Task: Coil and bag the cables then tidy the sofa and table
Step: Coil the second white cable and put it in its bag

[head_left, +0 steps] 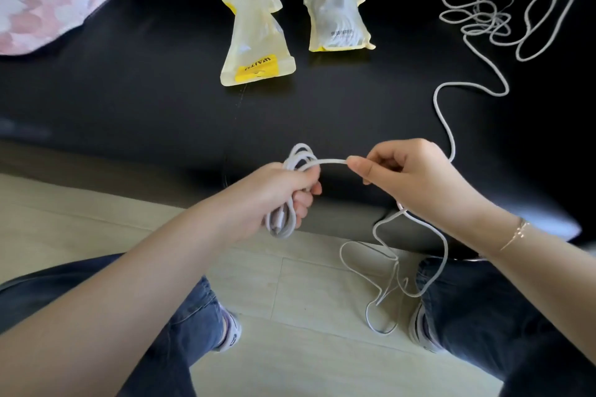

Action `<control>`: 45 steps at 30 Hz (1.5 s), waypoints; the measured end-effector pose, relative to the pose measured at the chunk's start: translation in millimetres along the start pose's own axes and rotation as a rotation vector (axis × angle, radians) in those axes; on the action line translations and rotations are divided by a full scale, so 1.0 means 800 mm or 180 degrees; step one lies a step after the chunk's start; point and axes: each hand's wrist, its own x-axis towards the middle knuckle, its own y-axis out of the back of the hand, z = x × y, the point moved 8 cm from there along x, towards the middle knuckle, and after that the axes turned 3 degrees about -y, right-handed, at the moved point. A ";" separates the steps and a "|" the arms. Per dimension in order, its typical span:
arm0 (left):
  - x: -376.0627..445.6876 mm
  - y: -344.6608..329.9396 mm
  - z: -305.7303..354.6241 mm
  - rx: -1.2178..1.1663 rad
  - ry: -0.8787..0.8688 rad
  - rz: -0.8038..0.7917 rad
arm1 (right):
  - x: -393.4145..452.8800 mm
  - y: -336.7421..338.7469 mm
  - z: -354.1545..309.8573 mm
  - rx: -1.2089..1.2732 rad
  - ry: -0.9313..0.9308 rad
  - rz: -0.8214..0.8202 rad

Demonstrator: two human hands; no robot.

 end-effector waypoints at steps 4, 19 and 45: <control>0.000 0.029 0.001 -0.1182 0.0113 0.0236 | 0.003 -0.003 0.026 0.0470 -0.0514 -0.0338; 0.000 -0.024 0.001 -0.1095 -0.0212 -0.0314 | -0.010 -0.018 0.021 0.0483 -0.0157 -0.0349; 0.011 0.055 0.030 -0.2253 -0.0564 0.0816 | -0.036 -0.068 0.033 0.0607 -0.0708 -0.1952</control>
